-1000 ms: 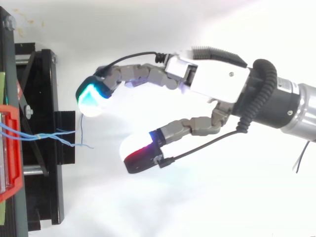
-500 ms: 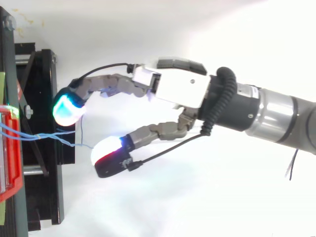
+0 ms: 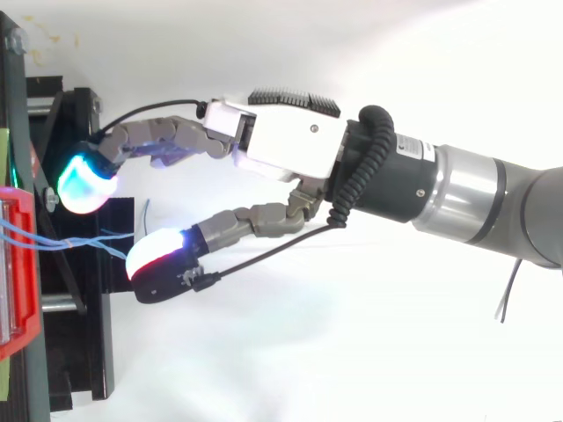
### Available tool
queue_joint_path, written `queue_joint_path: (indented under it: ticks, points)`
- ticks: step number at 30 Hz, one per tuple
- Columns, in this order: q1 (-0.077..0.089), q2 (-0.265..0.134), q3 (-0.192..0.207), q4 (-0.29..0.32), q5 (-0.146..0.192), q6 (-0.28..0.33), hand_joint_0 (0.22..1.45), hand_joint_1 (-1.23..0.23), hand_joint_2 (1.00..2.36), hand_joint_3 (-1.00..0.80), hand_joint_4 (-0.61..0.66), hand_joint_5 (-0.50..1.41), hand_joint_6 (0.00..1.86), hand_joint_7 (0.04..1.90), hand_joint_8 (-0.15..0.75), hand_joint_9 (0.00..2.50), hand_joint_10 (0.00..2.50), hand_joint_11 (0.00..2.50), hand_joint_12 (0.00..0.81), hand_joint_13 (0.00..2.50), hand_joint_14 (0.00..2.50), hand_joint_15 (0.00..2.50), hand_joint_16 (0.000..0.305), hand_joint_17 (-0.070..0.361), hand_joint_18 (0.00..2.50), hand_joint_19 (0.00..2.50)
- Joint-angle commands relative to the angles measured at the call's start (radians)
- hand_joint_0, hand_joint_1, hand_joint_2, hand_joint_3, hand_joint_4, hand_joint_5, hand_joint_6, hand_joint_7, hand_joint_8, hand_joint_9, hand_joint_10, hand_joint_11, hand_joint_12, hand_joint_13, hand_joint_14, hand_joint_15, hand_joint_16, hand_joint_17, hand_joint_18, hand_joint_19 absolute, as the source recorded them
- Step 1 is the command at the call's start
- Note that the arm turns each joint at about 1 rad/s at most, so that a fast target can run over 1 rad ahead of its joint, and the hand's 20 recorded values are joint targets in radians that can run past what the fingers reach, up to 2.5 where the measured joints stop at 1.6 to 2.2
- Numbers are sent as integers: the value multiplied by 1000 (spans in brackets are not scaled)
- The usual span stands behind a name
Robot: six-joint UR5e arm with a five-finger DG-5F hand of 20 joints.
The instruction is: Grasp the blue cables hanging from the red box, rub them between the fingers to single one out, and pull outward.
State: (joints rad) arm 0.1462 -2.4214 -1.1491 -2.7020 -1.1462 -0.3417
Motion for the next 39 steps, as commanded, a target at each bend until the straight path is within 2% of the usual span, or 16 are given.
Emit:
queue_joint_path:
  ticks: [1, 5, 9, 16, 22, 24, 29, 33, 39]
  points:
    - [-2, -7, 6, 8, -1, -5, 483, -708, 1000, -500, 298, -166, 502, 765, 251, 433, 0, 0, 352, 478, 3, 106, 49, 111, 507, 382]
    - [13, -7, 20, 5, -6, -10, 507, -701, 1000, -500, 327, -144, 502, 820, 251, 478, 0, 5, 343, 499, 4, 120, 47, 107, 525, 395]
    - [18, -7, 20, 1, -15, -5, 524, -697, 1000, -500, 362, -120, 503, 928, 247, 506, 0, 33, 338, 509, 4, 126, 46, 104, 530, 409]
    - [18, -5, 31, 1, -60, 7, 534, -691, 1000, -500, 369, -103, 503, 1010, 249, 538, 2, 50, 337, 524, 4, 132, 45, 102, 543, 419]
    - [21, -1, 54, -16, -60, 12, 539, -685, 1000, -500, 364, -95, 502, 1034, 250, 557, 0, 59, 337, 533, 4, 139, 45, 101, 548, 427]
    - [23, 2, 63, -41, -61, 24, 540, -683, 1000, -500, 363, -94, 502, 1037, 250, 561, 0, 66, 339, 538, 5, 140, 45, 101, 549, 427]
    - [24, 5, 65, -70, -64, 49, 546, -677, 1000, -500, 363, -90, 503, 1062, 250, 585, 1, 80, 336, 544, 5, 142, 44, 100, 556, 437]
    - [24, 16, 65, -81, -87, 59, 549, -671, 1000, -500, 361, -86, 503, 1084, 250, 601, 3, 91, 335, 550, 5, 152, 44, 99, 561, 436]
    - [9, 21, 65, -102, -121, 69, 557, -664, 1000, -500, 351, -78, 502, 1144, 252, 628, 4, 107, 333, 557, 5, 161, 44, 99, 571, 444]
